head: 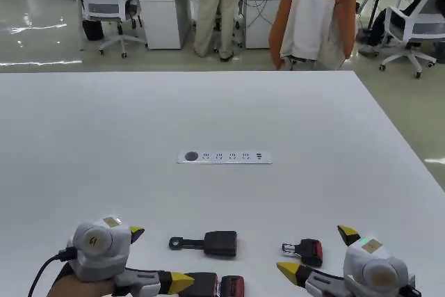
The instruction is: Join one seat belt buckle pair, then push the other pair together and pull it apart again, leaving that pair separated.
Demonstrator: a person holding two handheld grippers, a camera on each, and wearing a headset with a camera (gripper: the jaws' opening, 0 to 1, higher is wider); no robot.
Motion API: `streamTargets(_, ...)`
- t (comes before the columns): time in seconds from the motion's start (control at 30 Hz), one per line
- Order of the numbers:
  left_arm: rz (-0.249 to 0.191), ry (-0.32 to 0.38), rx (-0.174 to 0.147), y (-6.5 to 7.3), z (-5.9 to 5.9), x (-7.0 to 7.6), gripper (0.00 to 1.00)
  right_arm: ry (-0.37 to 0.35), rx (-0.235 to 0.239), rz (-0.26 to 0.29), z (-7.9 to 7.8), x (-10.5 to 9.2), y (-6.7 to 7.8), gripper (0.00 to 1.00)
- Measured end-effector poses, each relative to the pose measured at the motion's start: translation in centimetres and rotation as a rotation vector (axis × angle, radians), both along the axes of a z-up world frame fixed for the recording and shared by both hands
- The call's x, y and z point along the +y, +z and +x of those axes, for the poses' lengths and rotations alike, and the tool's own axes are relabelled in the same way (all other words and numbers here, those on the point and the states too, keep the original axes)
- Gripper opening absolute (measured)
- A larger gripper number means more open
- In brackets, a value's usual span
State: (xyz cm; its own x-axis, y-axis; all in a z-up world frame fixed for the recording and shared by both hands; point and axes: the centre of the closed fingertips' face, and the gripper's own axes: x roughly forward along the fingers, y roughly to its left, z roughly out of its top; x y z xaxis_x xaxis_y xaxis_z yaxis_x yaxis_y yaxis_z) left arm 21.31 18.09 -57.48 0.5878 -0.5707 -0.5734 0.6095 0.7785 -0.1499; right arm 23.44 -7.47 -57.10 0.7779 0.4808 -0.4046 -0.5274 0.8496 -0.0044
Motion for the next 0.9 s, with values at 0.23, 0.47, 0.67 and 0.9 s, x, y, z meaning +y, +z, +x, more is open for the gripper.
streamTargets(0.23,-0.04,0.069,-0.021,0.2,-1.9,2.6,1.0,0.009,-0.012,-0.001,-2.1,0.7,0.4,0.93)
streamTargets(0.47,-0.052,0.098,-0.048,0.5,-4.5,4.9,1.0,0.0,-0.025,-0.005,-4.7,0.8,1.2,0.93)
streamTargets(0.67,-0.095,0.156,-0.077,1.3,-6.2,7.1,1.0,-0.029,-0.031,0.009,-6.1,-0.1,1.4,0.94)
streamTargets(0.9,-0.112,0.171,-0.097,2.0,-8.0,8.1,1.0,-0.056,-0.041,0.022,-7.4,-0.6,1.8,0.95)
